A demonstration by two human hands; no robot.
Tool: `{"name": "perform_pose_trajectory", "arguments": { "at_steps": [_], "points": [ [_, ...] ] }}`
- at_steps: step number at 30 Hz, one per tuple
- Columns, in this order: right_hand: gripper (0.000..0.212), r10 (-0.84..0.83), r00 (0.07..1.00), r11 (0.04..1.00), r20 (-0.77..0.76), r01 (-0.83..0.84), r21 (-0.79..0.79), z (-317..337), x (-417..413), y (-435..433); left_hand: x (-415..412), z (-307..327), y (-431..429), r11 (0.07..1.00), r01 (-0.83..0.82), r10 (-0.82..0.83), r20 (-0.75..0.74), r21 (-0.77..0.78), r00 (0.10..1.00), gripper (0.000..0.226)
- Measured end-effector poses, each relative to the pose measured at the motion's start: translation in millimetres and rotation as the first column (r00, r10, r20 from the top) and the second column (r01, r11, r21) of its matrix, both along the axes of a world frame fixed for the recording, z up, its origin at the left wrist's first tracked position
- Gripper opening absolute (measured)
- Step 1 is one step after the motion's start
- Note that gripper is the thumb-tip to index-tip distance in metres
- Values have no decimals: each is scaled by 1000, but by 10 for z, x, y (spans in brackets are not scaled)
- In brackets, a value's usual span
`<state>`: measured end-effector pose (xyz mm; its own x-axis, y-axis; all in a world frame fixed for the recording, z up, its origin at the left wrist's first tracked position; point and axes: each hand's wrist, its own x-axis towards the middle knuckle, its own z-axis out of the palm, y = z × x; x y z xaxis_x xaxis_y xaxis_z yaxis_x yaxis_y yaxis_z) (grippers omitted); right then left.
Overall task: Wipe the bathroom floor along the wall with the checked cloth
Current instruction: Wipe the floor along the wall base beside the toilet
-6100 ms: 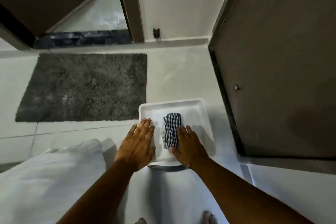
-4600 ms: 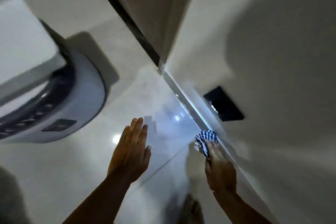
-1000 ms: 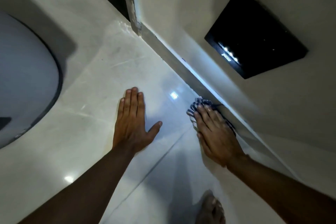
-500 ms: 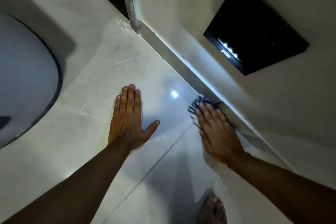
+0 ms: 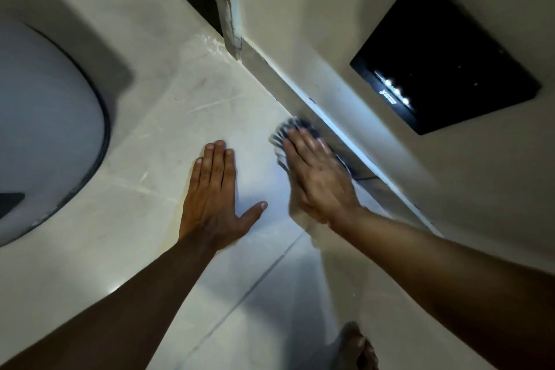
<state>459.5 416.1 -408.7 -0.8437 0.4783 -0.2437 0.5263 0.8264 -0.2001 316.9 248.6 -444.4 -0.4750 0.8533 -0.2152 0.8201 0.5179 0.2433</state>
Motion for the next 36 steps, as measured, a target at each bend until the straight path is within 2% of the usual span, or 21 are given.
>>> {"name": "perform_pose_trajectory", "arguments": {
  "at_steps": [3, 7, 13, 16, 18, 20, 24, 27, 30, 33, 36],
  "points": [
    [67, 5, 1000, 1000, 27, -5, 20, -7, -166, -65, -9, -13, -6, 1000, -4, 4, -5, -8, 1000, 111],
    [67, -25, 997, 1000, 69, 25, -10, 120, 535, -339, -95, 24, -9, 999, -48, 48, 11, -17, 999, 108],
    [64, 34, 999, 999, -37, -35, -28, -73, -547, 74, -219, 3, 22, 999, -34, 34, 8, 12, 999, 108],
    [62, -44, 996, 998, -72, 41, -45, -64, -166, -106, -248, 38, 23, 1000, -27, 27, 18, 16, 999, 108],
    [70, -95, 994, 995, -55, 93, -31, 37, 194, -256, -304, 68, 11, 999, -46, 46, 22, 9, 999, 108],
    [73, -115, 991, 992, -69, 111, -57, 62, 179, -223, -379, 81, 9, 995, -93, 92, 16, 30, 996, 107],
    [63, -21, 994, 999, -106, 16, -47, -32, -766, 39, -447, 29, 25, 994, -91, 91, 0, 57, 996, 107],
    [78, -11, 995, 1000, -95, 12, 11, -90, -1576, 176, -440, -11, 53, 996, -80, 80, -20, 30, 997, 108],
    [79, 50, 997, 997, -53, -46, 66, -119, -1892, 216, -422, -20, 53, 995, -91, 92, -36, 26, 995, 107],
    [80, 113, 992, 985, -54, -105, 136, -93, -1635, 237, -364, 1, 64, 996, -89, 90, -31, 20, 995, 107],
    [61, 127, 987, 984, -100, -113, 138, -12, -848, 153, -232, 49, 53, 997, -67, 67, 4, 47, 998, 107]
  ]
}}
